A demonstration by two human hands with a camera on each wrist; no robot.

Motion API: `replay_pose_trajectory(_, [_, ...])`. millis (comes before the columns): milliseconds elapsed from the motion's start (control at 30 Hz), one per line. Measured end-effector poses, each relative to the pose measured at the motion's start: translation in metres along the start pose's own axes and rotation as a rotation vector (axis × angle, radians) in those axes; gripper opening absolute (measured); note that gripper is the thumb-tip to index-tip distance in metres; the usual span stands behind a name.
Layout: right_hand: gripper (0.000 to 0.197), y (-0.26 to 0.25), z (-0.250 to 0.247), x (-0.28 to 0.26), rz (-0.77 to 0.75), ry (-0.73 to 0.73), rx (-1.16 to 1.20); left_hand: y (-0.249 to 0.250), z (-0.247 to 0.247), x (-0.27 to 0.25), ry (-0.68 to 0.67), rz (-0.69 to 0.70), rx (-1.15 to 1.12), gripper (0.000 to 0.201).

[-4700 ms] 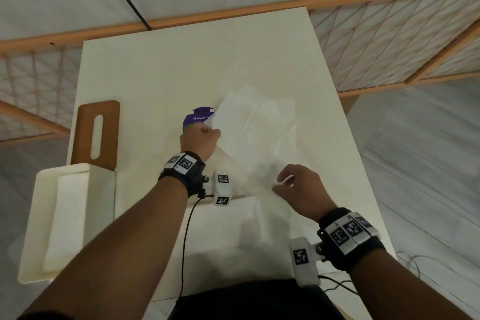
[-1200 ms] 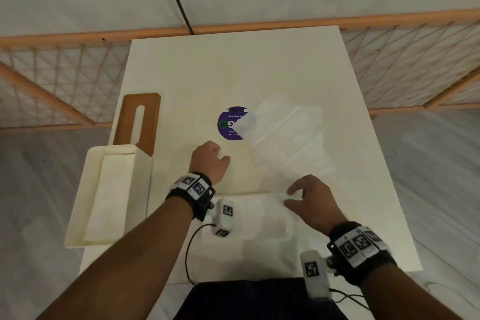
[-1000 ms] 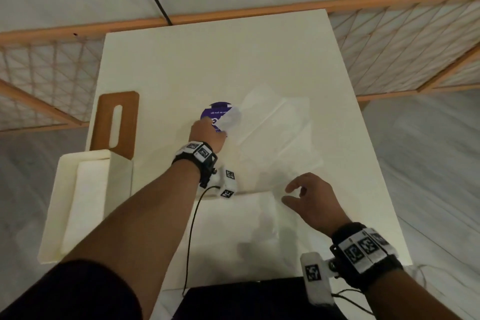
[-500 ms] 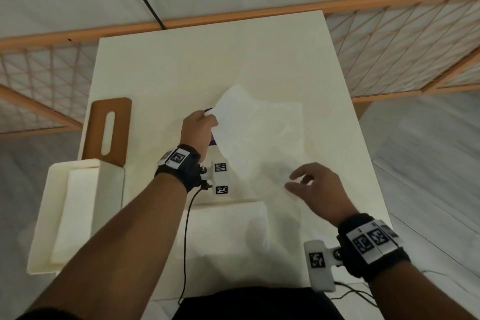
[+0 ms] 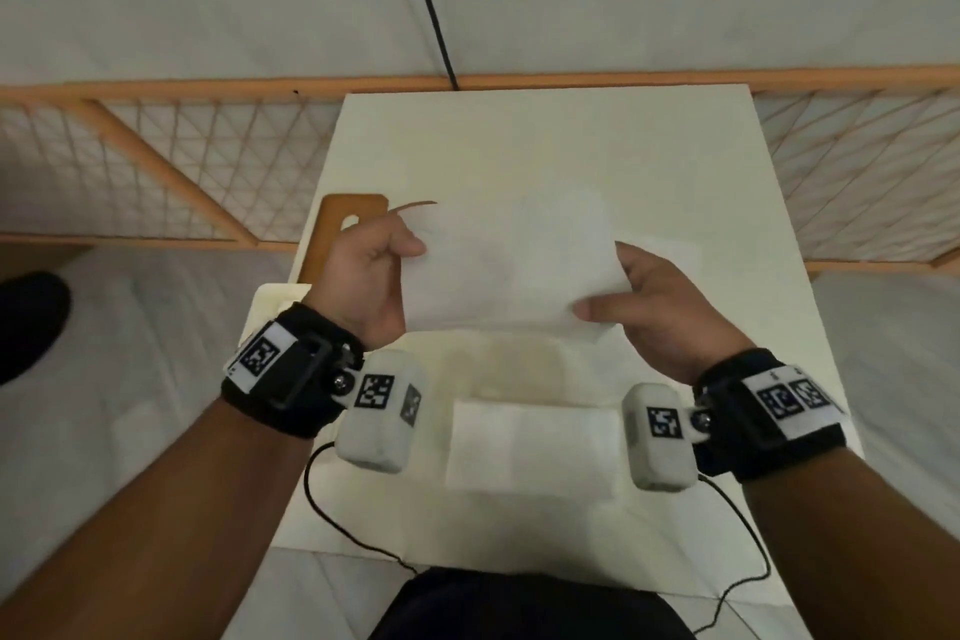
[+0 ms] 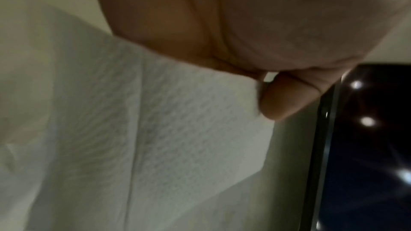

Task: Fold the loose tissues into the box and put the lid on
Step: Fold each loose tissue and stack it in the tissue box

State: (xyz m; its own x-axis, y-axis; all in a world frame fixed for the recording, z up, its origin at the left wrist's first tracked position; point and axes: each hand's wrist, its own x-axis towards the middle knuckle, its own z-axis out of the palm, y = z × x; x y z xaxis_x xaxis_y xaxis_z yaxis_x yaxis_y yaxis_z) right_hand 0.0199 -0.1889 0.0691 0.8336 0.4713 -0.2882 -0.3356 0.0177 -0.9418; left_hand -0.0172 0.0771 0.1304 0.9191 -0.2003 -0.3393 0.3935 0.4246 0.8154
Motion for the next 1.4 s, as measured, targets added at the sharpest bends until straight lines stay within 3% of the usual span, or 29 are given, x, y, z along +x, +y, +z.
replay_pose_trajectory(67, [0.040, -0.005, 0.018, -0.003, -0.026, 0.035, 0.074, 0.002, -0.021, -0.011, 0.057, 0.022, -0.031, 0.039])
replay_pose_trajectory(133, [0.037, -0.009, 0.032, -0.005, -0.048, 0.069, 0.131, -0.004, -0.038, -0.023, 0.069, 0.041, -0.029, 0.045])
replay_pose_trajectory(267, [0.030, -0.012, 0.047, -0.013, -0.020, 0.103, 0.062, -0.033, -0.054, -0.045, 0.144, -0.022, 0.314, 0.035])
replay_pose_trajectory(467, [0.034, -0.006, 0.048, -0.024, 0.036, 0.027, -0.039, -0.049, -0.064, -0.053, 0.218, 0.112, 0.495, 0.026])
replay_pose_trajectory(667, [0.028, 0.003, 0.041, -0.034, 0.012, 0.109, -0.047, -0.050, -0.056, -0.058, 0.290, 0.182, 0.434, 0.021])
replay_pose_trajectory(867, [0.029, 0.001, 0.041, -0.034, -0.071, 0.153, 0.001, -0.049, -0.048, -0.056, 0.244, 0.288, 0.404, 0.027])
replay_pose_trajectory(967, [0.030, -0.005, 0.044, -0.034, -0.171, 0.182, 0.084, -0.052, -0.048, -0.054, 0.258, 0.273, 0.254, 0.029])
replay_pose_trajectory(1067, [0.026, -0.009, 0.045, -0.038, -0.241, 0.122, 0.126, -0.054, -0.051, -0.055, 0.225, 0.244, 0.087, 0.029])
replay_pose_trajectory(1200, [0.026, -0.004, 0.028, -0.039, -0.160, 0.028, 0.174, -0.051, -0.052, -0.061, 0.140, 0.128, -0.108, 0.028])
replay_pose_trajectory(1300, [0.028, 0.003, 0.019, -0.035, -0.067, 0.014, 0.182, -0.052, -0.056, -0.057, 0.309, 0.081, 0.146, 0.043])
replay_pose_trajectory(1367, [0.043, 0.006, 0.021, -0.034, -0.007, 0.057, 0.150, -0.055, -0.054, -0.055, 0.347, 0.147, 0.365, 0.030])
replay_pose_trajectory(1400, [0.039, 0.008, 0.022, -0.032, -0.006, 0.086, 0.101, -0.056, -0.053, -0.055, 0.334, 0.179, 0.431, 0.020])
